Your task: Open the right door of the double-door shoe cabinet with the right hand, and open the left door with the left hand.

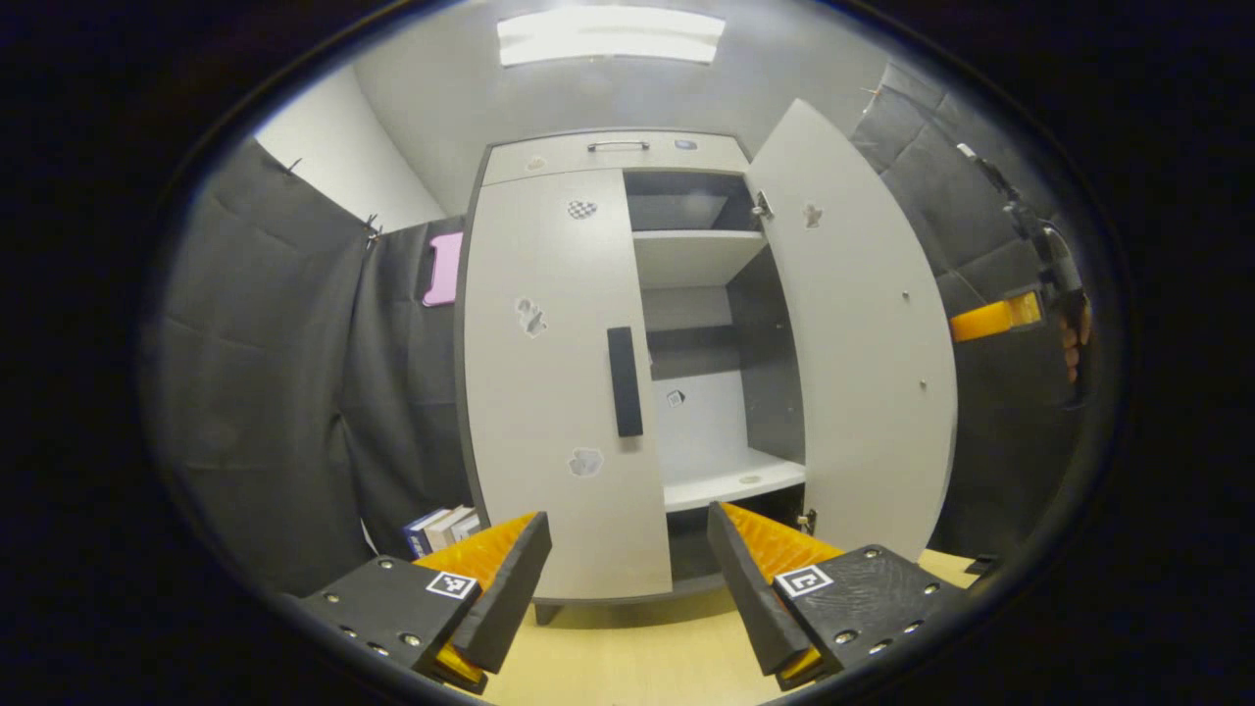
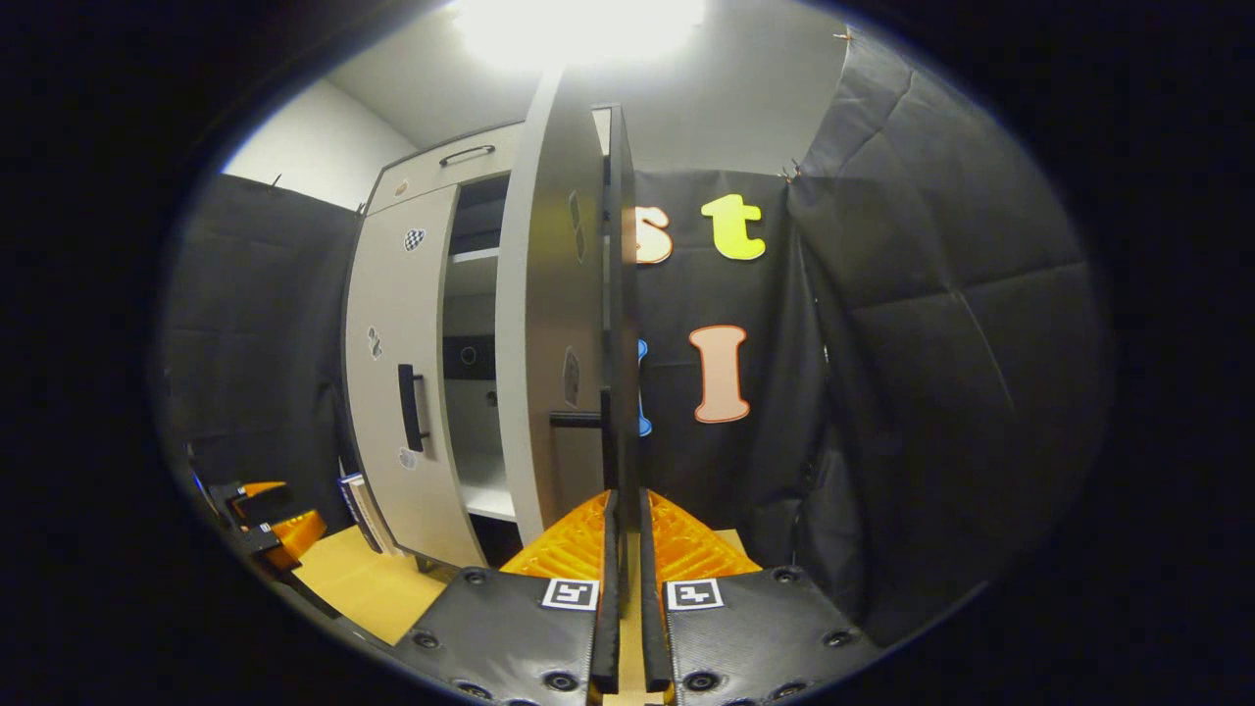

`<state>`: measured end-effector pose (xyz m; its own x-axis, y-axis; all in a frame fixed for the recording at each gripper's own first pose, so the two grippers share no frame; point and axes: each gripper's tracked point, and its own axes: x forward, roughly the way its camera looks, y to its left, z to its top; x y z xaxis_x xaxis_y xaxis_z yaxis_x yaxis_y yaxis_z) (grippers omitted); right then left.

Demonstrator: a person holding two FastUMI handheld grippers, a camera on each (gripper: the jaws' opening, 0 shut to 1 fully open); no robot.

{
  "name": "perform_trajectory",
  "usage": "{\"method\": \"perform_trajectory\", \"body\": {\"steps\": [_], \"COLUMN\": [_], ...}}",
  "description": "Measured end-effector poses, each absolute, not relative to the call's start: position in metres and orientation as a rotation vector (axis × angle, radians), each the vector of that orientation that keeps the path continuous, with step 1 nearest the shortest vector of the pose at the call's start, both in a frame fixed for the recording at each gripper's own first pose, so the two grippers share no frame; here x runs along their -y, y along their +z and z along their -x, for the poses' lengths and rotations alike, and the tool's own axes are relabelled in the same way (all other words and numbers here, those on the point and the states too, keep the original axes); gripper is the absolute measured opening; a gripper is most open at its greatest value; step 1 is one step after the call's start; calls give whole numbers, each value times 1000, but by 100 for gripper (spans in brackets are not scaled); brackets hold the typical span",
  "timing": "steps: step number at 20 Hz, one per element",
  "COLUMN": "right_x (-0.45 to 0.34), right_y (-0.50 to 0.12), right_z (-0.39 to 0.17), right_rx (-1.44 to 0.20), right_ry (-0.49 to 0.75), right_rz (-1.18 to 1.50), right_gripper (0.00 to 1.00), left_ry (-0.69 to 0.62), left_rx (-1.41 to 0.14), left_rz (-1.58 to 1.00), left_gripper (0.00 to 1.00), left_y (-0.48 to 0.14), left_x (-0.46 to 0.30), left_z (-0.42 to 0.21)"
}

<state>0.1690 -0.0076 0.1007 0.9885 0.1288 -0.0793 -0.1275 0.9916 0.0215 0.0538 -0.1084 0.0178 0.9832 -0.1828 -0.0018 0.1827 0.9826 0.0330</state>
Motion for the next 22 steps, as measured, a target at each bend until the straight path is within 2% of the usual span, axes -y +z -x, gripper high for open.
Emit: {"method": "perform_trajectory", "body": {"steps": [2,5,9,10,11,15,18,22], "right_x": [15,27,40,40,41,53,60,59], "right_y": [101,102,108,106,105,101,96,92], "right_z": [-166,-165,-164,-163,-161,-154,-148,-143], "right_rx": [-77,-67,-29,-30,-34,-49,-77,-105], "right_ry": [103,50,-40,-55,-73,-139,-173,-203], "right_rz": [1,14,-11,-24,-33,-34,-37,-77], "right_gripper": [12,96,93,95,93,95,93,95], "left_ry": [-190,-185,-193,-200,-215,-222,-215,-201], "left_rx": [9,15,53,54,51,67,62,42], "left_rz": [-23,-17,-34,-32,-25,-6,8,6], "left_gripper": [94,94,94,94,94,94,94,94], "left_y": [27,39,63,67,72,90,91,86], "left_x": [111,112,122,126,133,144,147,148], "left_z": [-68,-93,-129,-140,-150,-187,-215,-249]}}
